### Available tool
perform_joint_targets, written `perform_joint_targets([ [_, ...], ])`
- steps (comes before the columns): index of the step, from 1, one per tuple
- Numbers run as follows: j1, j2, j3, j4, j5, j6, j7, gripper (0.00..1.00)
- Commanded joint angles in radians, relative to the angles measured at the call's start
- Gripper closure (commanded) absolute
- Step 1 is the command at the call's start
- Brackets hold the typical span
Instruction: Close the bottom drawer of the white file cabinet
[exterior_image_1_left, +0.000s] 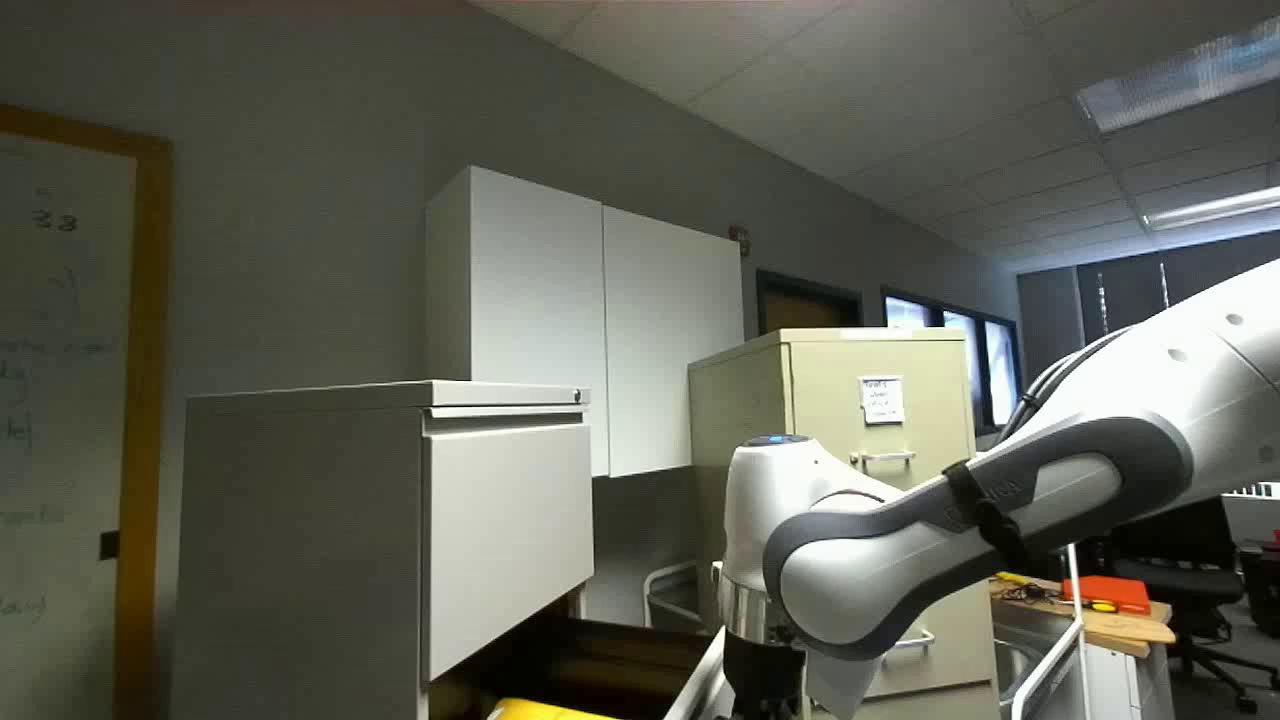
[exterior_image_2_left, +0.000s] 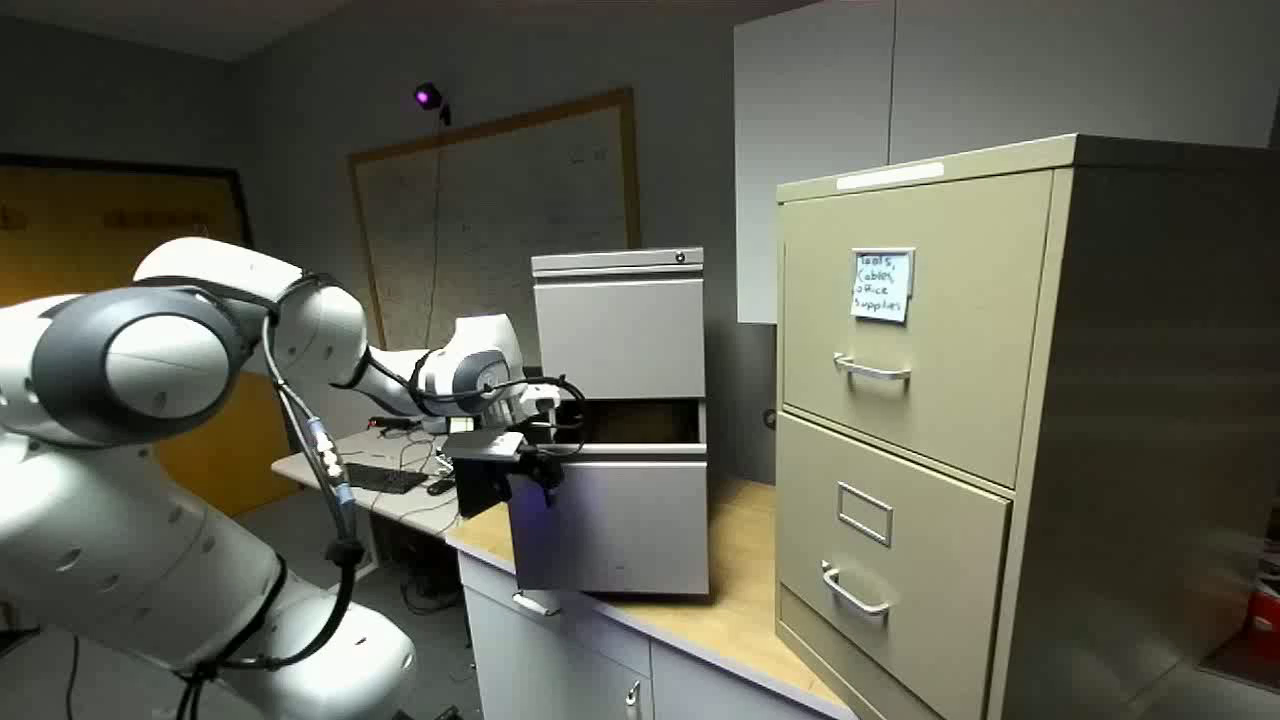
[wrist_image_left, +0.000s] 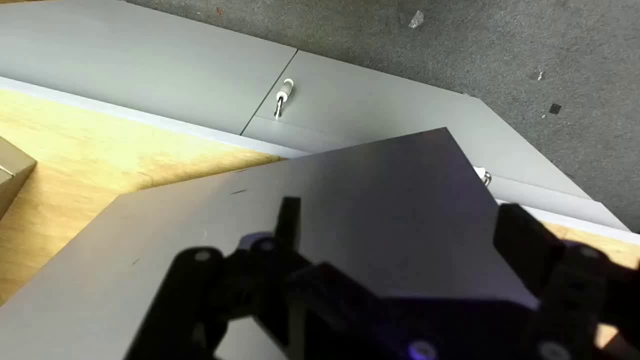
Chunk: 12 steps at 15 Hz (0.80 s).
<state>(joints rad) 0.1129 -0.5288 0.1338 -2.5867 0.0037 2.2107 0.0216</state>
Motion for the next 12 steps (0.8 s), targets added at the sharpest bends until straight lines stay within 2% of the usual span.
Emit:
perform_joint_targets([
  [1, 0.006, 0.0, -0.005, 0.002, -0.004, -0.003, 0.003, 0.0],
  [7, 0.006, 0.0, -0.005, 0.002, -0.004, -0.003, 0.003, 0.0],
  [12, -0.028, 0.006, -0.002, 0.002, -0.02, 0.035, 0.059, 0.0],
])
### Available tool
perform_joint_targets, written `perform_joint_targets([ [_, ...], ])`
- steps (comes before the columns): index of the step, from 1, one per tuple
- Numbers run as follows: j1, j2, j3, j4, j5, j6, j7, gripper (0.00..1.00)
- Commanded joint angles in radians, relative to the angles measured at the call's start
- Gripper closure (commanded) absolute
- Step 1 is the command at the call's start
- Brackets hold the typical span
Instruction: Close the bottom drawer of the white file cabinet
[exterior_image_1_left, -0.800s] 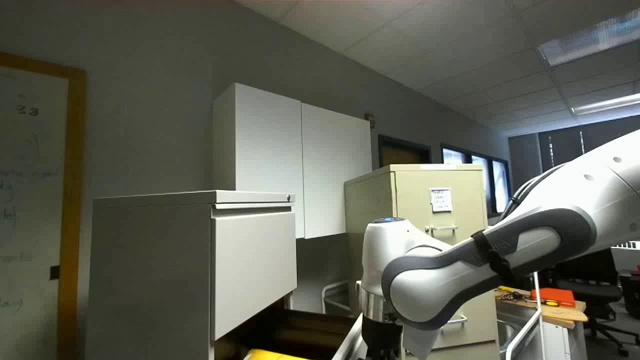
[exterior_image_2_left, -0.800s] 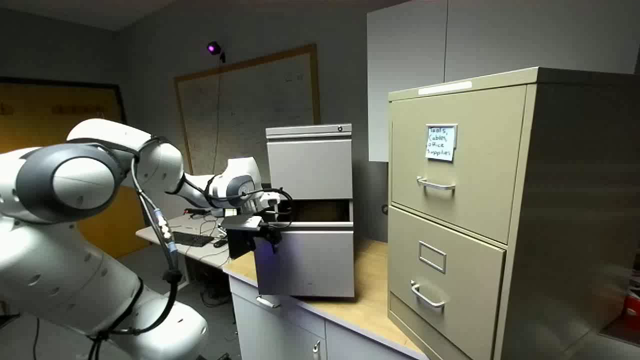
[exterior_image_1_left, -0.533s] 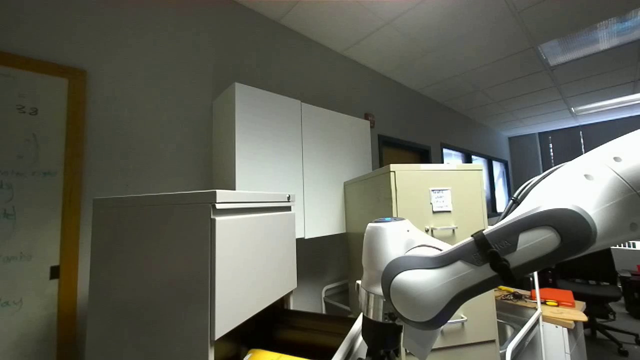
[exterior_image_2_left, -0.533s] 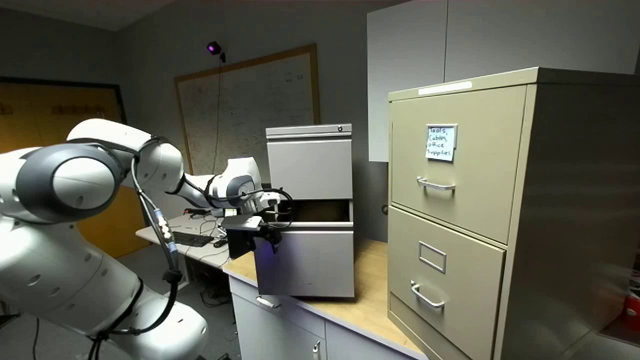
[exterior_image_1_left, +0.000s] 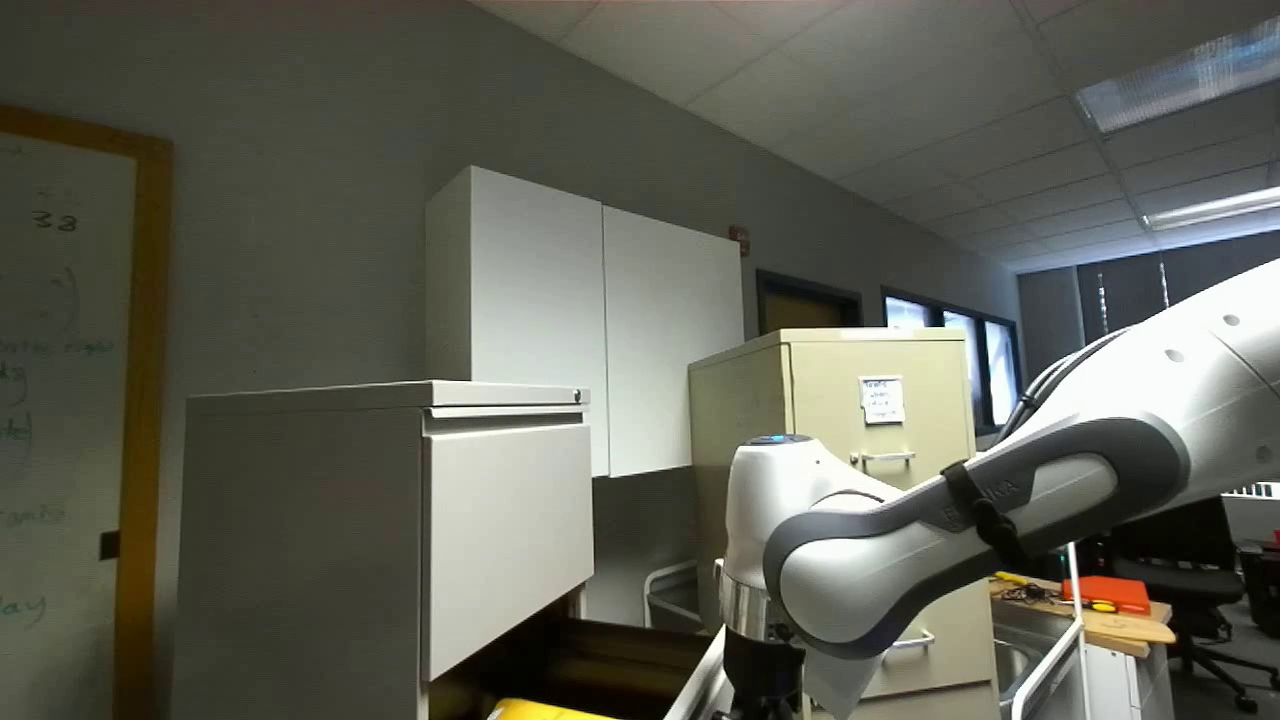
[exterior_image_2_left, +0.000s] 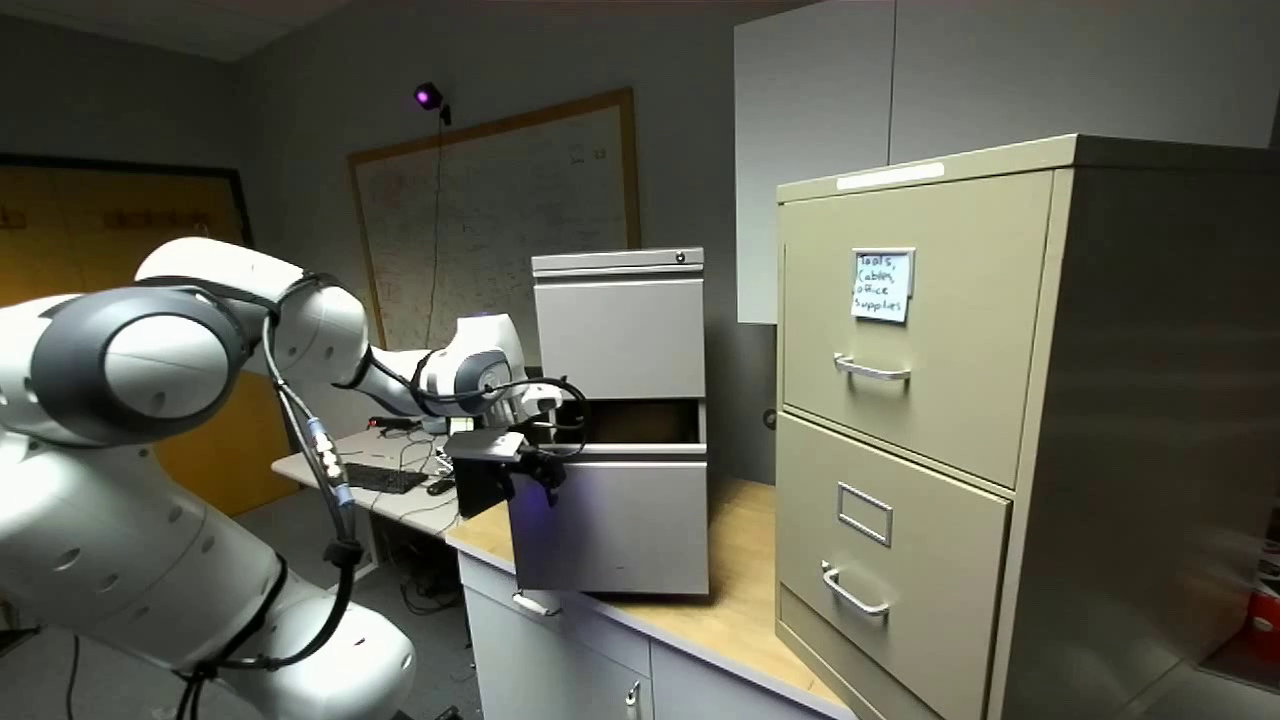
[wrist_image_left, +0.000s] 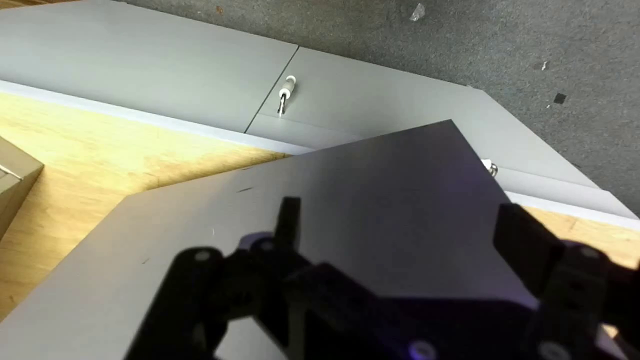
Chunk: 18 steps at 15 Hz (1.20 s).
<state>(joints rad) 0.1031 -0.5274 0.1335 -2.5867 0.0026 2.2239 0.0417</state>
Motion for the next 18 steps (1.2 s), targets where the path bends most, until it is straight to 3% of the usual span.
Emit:
perform_joint_targets([
  [1, -0.024, 0.005, -0.004, 0.0, -0.018, 0.03, 0.043, 0.02],
  [2, -0.031, 0.002, -0.007, -0.003, -0.018, 0.042, 0.046, 0.26],
  [5, -0.047, 0.005, -0.012, -0.002, -0.011, 0.071, 0.059, 0.37],
  [10, -0.059, 0.007, -0.031, -0.019, 0.006, 0.141, 0.076, 0.77],
  [13, -0.063, -0.012, -0.059, -0.055, 0.058, 0.243, 0.1, 0.99],
  [15, -0.059, -0.018, -0.08, -0.076, 0.114, 0.31, 0.124, 1.0],
  [18, -0.049, -0.012, -0.094, -0.066, 0.22, 0.296, 0.191, 1.0],
])
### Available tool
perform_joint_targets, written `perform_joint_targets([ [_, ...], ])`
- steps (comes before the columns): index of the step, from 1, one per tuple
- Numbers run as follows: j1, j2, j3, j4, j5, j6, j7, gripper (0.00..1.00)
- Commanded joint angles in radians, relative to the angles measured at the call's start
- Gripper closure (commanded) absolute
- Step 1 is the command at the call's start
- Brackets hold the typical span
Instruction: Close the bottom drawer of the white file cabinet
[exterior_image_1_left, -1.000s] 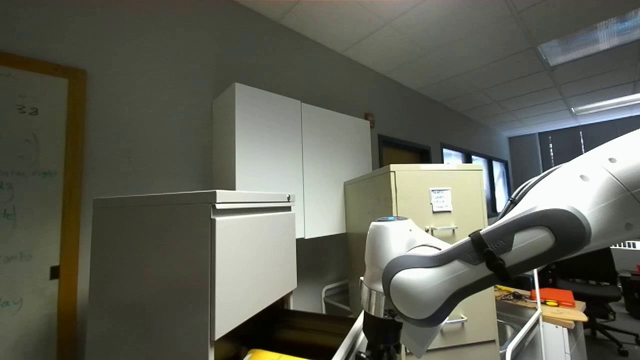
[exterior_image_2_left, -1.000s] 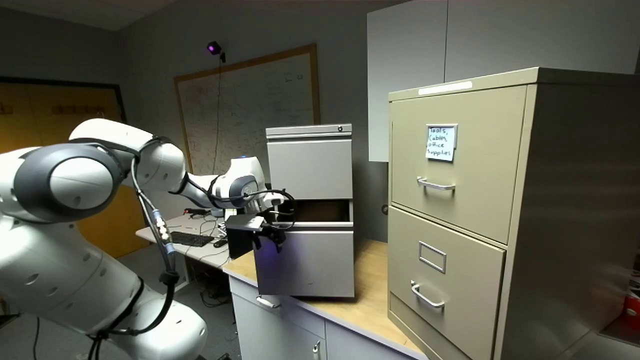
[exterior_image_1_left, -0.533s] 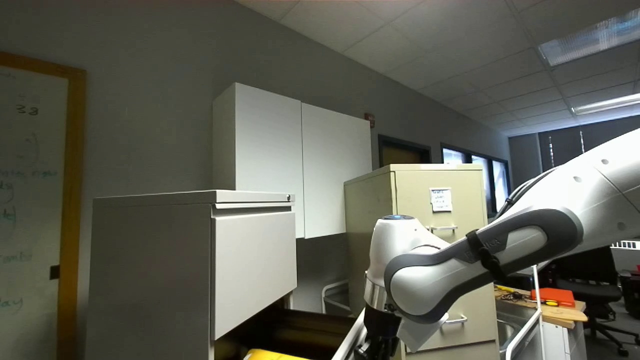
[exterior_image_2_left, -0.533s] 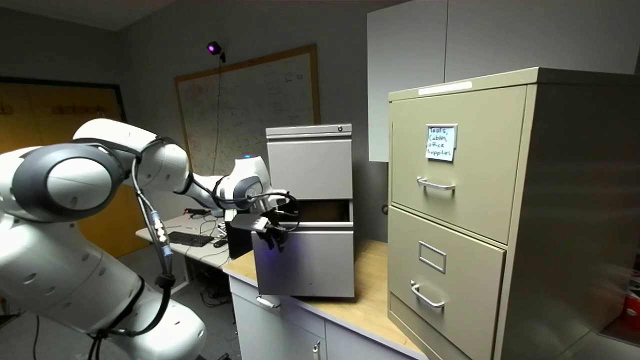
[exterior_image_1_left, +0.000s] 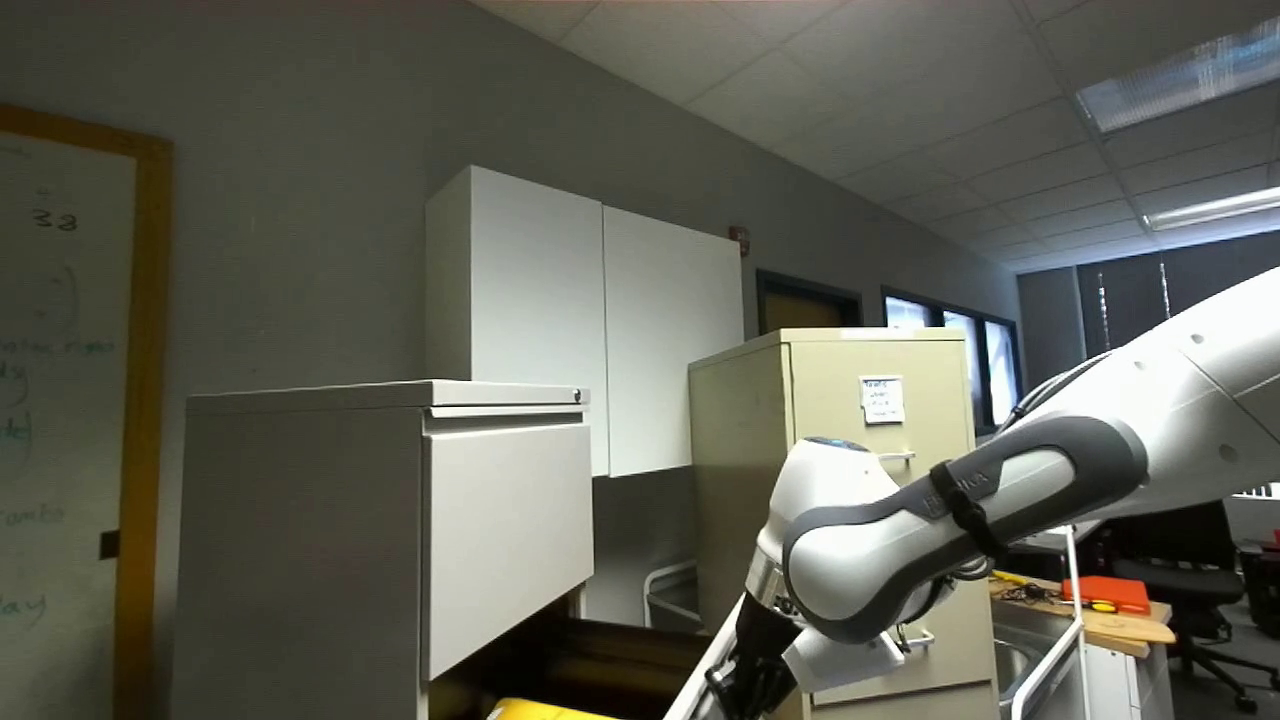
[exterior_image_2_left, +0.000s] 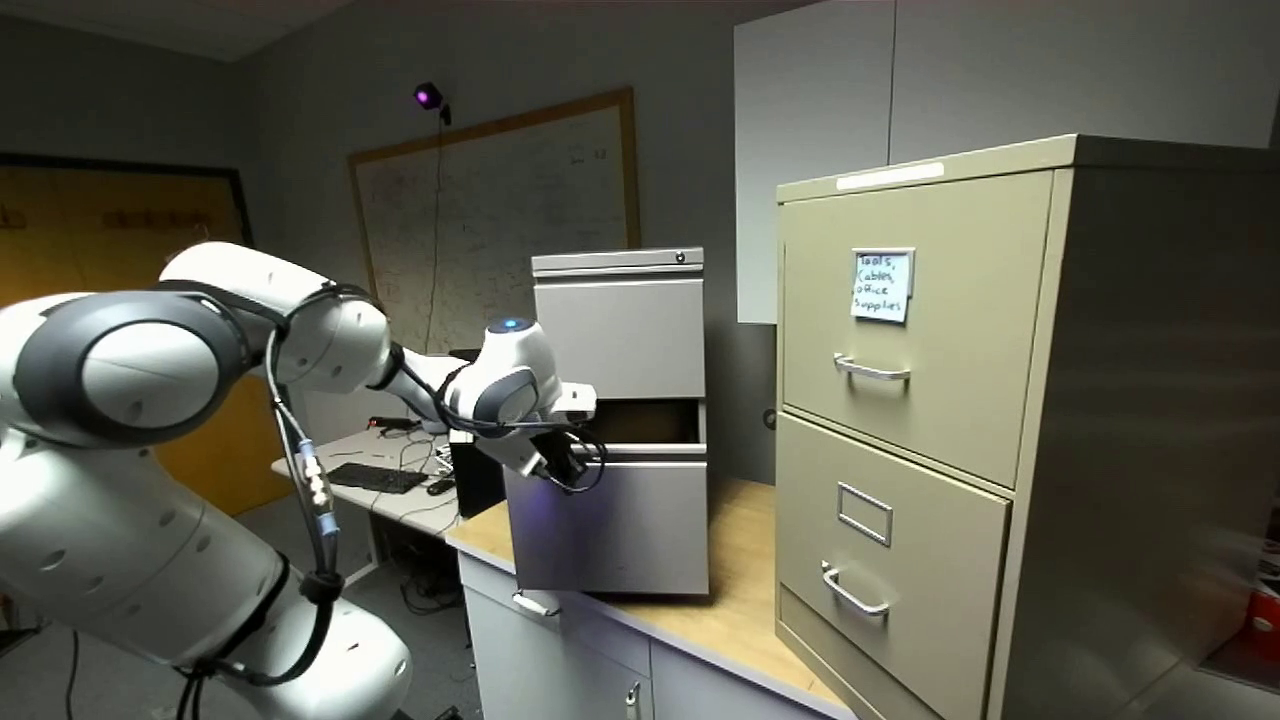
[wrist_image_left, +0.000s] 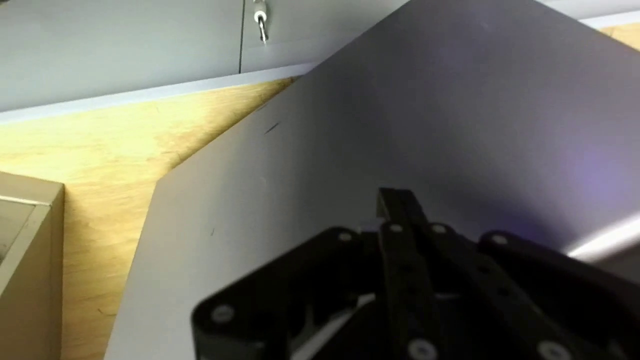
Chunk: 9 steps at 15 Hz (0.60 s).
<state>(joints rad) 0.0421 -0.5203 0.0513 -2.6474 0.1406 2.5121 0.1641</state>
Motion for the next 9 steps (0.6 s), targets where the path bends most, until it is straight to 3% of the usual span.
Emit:
perform_joint_targets([
  [1, 0.015, -0.016, -0.012, -0.005, 0.116, 0.03, 0.089, 1.0],
  [9, 0.139, 0.087, -0.067, 0.045, 0.457, 0.295, 0.05, 1.0],
])
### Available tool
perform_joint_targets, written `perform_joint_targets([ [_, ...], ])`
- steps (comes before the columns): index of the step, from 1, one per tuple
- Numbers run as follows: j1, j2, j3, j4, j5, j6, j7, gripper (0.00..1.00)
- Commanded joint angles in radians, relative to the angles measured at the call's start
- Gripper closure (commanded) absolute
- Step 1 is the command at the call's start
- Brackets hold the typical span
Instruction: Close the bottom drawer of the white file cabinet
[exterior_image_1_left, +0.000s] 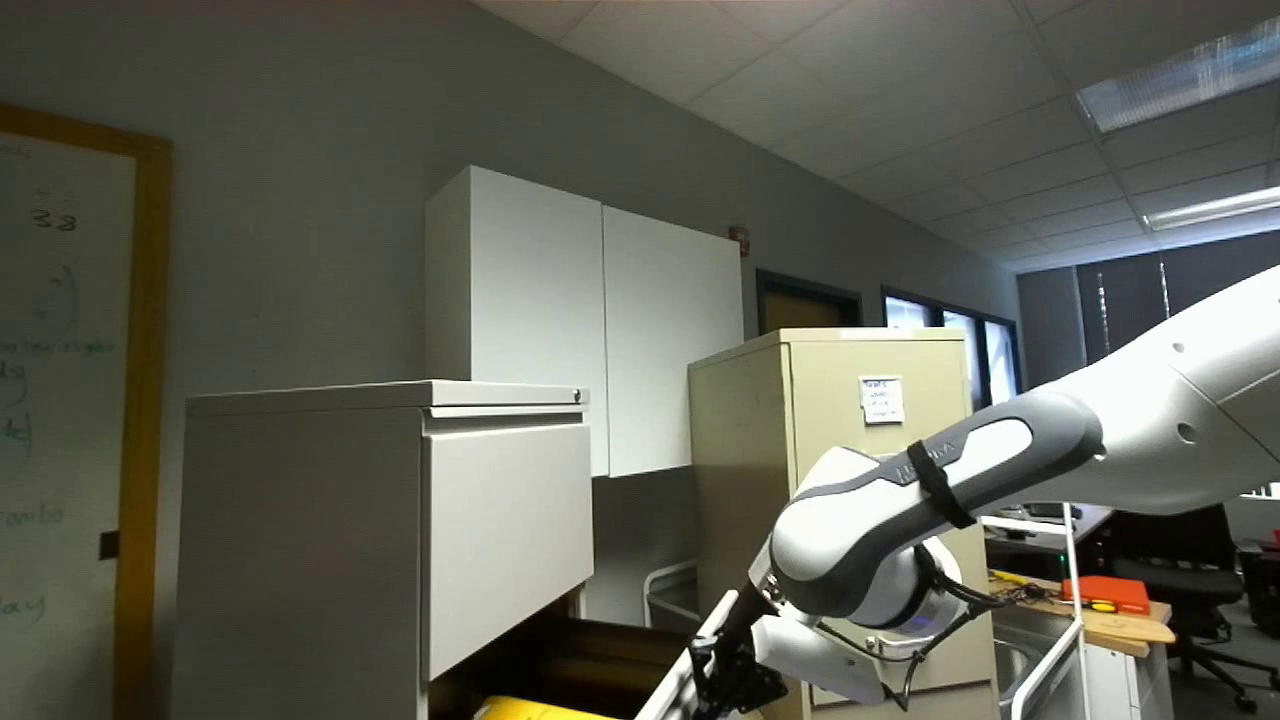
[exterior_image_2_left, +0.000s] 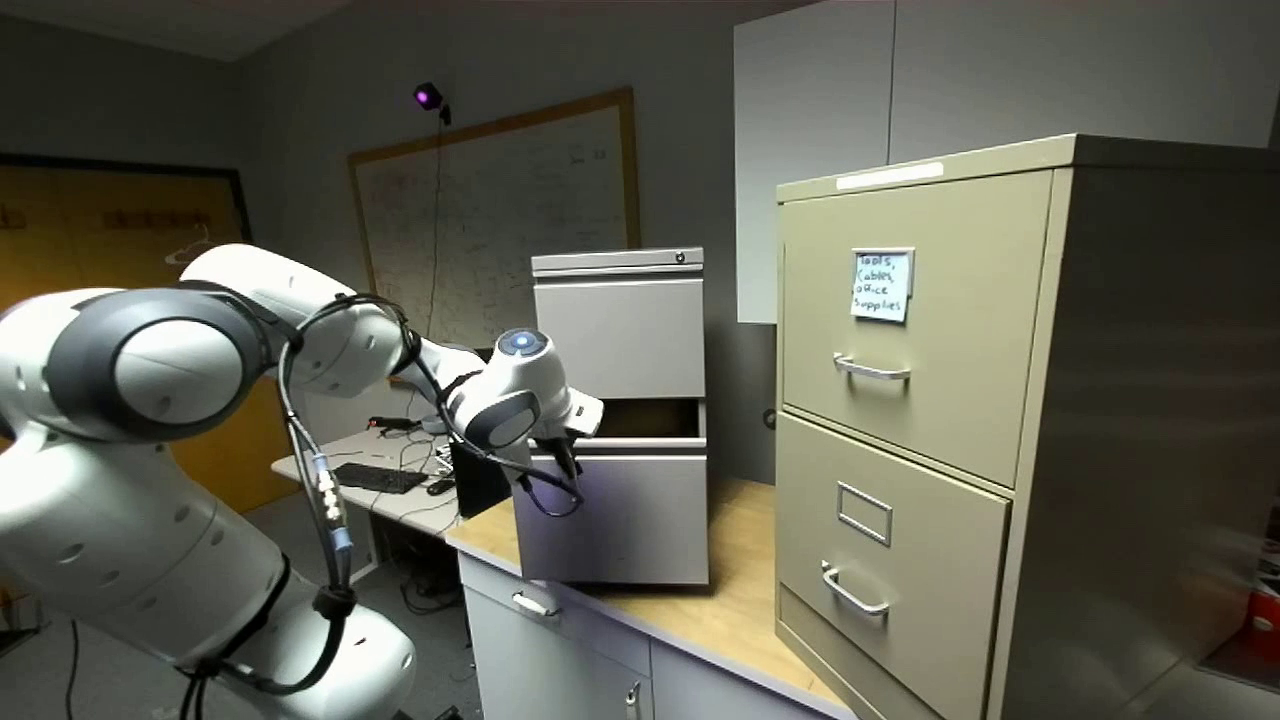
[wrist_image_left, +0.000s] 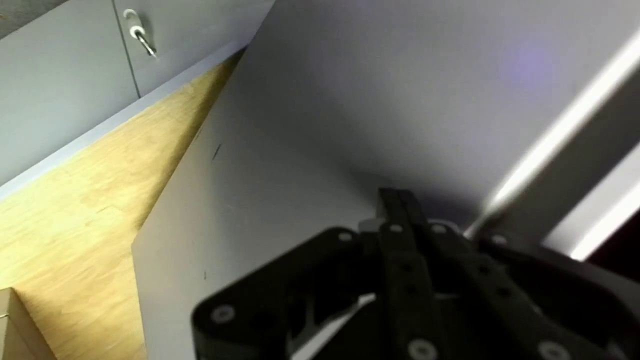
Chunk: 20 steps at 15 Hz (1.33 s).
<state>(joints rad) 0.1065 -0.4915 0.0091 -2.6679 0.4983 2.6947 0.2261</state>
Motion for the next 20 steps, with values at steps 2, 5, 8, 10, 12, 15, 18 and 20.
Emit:
perform_joint_targets([
  [2, 0.122, 0.104, -0.037, 0.125, 0.143, 0.17, -0.032, 1.0],
  [5, 0.195, 0.167, -0.069, 0.222, 0.196, 0.214, -0.066, 1.0],
  [8, 0.247, 0.243, -0.11, 0.298, 0.248, 0.205, -0.119, 1.0],
  [10, 0.275, 0.293, -0.137, 0.353, 0.292, 0.191, -0.163, 1.0],
  [12, 0.299, 0.343, -0.158, 0.412, 0.352, 0.173, -0.208, 1.0],
  [15, 0.316, 0.42, -0.174, 0.503, 0.443, 0.141, -0.284, 1.0],
  [18, 0.307, 0.497, -0.171, 0.595, 0.508, 0.102, -0.352, 1.0],
  [20, 0.296, 0.54, -0.165, 0.649, 0.542, 0.077, -0.391, 1.0],
])
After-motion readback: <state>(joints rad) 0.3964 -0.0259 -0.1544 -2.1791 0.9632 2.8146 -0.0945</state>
